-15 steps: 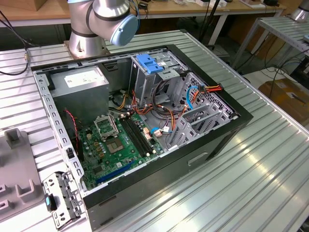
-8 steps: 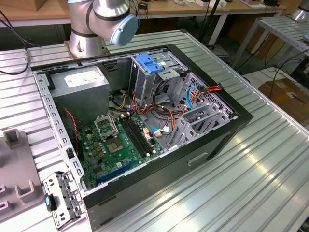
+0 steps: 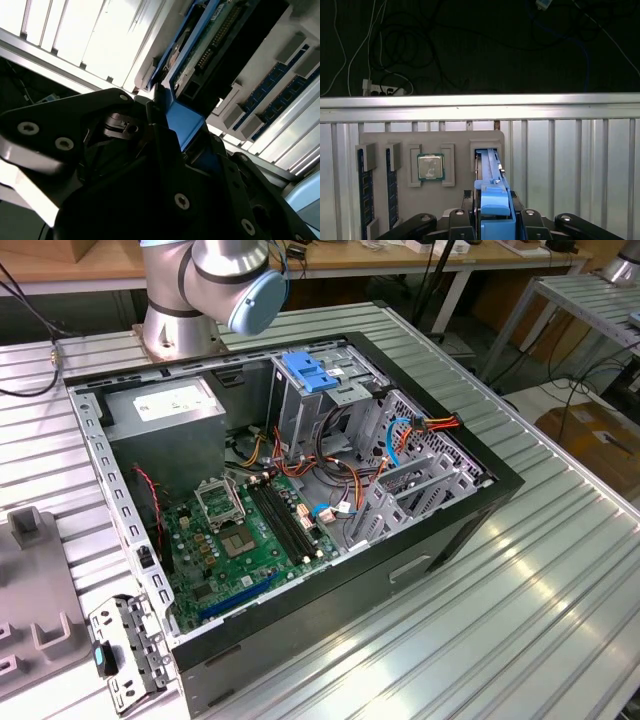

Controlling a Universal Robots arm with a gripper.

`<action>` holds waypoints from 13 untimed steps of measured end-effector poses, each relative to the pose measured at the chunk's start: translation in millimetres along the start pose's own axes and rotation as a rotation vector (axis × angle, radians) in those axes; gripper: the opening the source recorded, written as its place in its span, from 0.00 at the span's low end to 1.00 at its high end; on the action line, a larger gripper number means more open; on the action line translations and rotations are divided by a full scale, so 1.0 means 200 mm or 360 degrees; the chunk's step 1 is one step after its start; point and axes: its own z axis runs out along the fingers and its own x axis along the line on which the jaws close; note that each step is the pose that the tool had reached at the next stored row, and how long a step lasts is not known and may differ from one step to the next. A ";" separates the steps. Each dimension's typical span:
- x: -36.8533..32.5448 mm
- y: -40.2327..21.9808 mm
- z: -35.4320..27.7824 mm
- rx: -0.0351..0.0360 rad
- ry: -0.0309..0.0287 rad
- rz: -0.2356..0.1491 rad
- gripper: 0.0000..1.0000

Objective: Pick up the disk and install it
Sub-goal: 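Pick up the disk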

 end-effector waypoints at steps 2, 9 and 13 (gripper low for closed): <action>0.000 0.001 0.019 0.0001 -0.00009 0.0000 0.37; 0.002 0.002 0.048 0.0001 -0.00029 0.0000 0.38; 0.001 0.003 0.074 0.0001 -0.00031 0.0000 0.45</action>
